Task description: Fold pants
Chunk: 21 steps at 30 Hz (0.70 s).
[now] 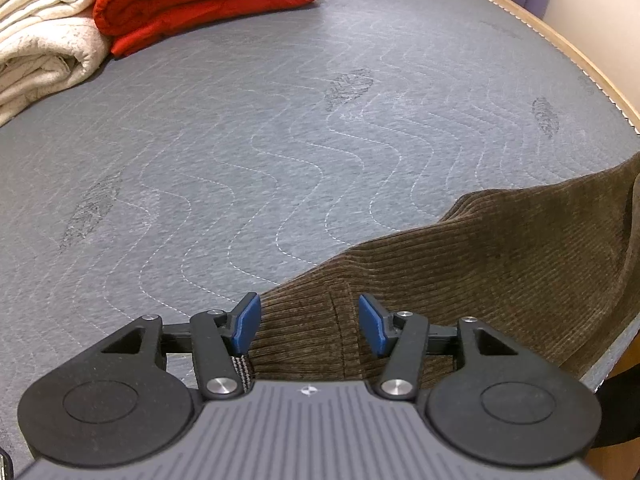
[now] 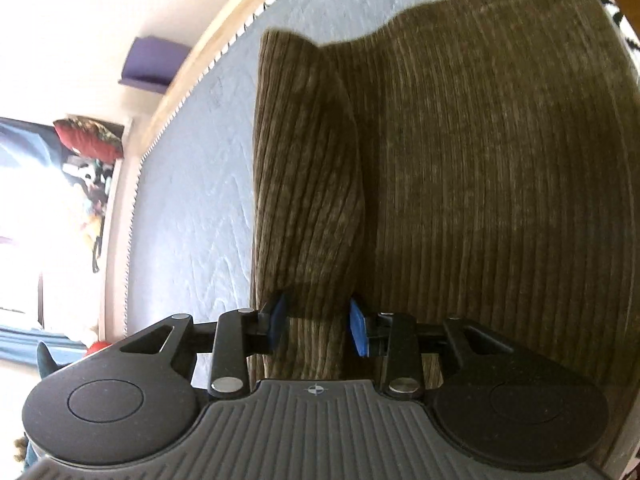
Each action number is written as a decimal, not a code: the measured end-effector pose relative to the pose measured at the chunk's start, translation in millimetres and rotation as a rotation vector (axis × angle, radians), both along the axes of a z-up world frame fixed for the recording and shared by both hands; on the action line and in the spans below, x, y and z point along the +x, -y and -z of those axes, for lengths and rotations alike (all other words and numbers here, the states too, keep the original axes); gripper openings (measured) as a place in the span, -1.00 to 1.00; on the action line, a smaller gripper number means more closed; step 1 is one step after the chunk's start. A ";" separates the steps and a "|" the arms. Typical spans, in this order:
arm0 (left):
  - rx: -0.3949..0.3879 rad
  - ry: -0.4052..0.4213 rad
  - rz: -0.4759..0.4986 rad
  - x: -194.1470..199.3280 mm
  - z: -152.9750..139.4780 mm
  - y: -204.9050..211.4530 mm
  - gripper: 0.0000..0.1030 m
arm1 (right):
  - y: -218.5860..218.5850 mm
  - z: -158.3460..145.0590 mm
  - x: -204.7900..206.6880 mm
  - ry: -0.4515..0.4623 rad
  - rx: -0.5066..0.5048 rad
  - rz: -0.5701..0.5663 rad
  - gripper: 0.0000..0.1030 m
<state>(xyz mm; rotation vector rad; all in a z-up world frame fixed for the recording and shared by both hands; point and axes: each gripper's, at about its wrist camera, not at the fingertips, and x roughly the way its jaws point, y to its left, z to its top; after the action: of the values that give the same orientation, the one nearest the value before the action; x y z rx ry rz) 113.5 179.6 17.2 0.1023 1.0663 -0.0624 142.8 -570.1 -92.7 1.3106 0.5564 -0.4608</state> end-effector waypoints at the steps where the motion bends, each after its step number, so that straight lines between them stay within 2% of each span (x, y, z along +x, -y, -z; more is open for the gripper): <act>1: 0.000 0.000 -0.002 0.0 -0.1 0.2 0.16 | 1.9 0.2 -4.2 0.009 -0.004 0.009 -0.29; 3: 0.002 0.002 -0.001 -0.7 -0.2 1.9 0.16 | 5.3 -0.1 -9.5 0.027 -0.003 0.018 -0.40; 4: 0.005 0.002 0.002 -1.2 0.1 3.4 0.16 | 7.4 -0.2 -16.2 0.032 -0.008 0.010 -0.67; 5: 0.007 0.001 0.002 -1.7 0.8 4.9 0.17 | 8.3 -1.7 -16.8 0.031 -0.023 -0.005 -0.76; 8: 0.015 0.000 0.016 -2.1 1.5 8.9 0.17 | 5.2 -15.0 -24.1 0.010 -0.085 -0.003 -0.82; 10: 0.021 -0.004 0.034 -2.4 3.2 11.6 0.17 | 6.0 -36.0 -32.0 -0.007 -0.151 0.007 -0.85; 12: 0.020 -0.022 0.058 -2.5 6.3 14.9 0.21 | 2.3 -65.1 -40.5 -0.096 -0.304 -0.030 -0.87; 14: -0.009 -0.065 0.108 -3.6 11.5 20.1 0.30 | -0.1 -84.7 -60.6 -0.196 -0.387 -0.023 -0.96; 16: -0.039 -0.100 0.156 -7.5 16.0 28.6 0.30 | 6.5 -86.7 -88.3 -0.242 -0.358 -0.006 -0.96; 18: -0.054 -0.130 0.219 -13.5 21.5 39.2 0.30 | 22.9 -71.2 -106.1 -0.281 -0.268 -0.018 -0.94; 20: -0.035 -0.150 0.271 -20.2 27.8 48.6 0.30 | 43.4 -47.7 -114.7 -0.225 -0.116 0.021 -0.86; 21: -0.020 -0.160 0.291 -23.2 30.9 51.9 0.30 | 53.8 -39.9 -121.2 -0.193 -0.077 0.047 -0.86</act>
<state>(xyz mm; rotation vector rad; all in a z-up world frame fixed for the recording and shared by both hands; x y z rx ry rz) 90.3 127.7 -13.7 0.2373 1.2045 -0.3485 21.6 -623.9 -52.8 1.2148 0.6627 -0.6463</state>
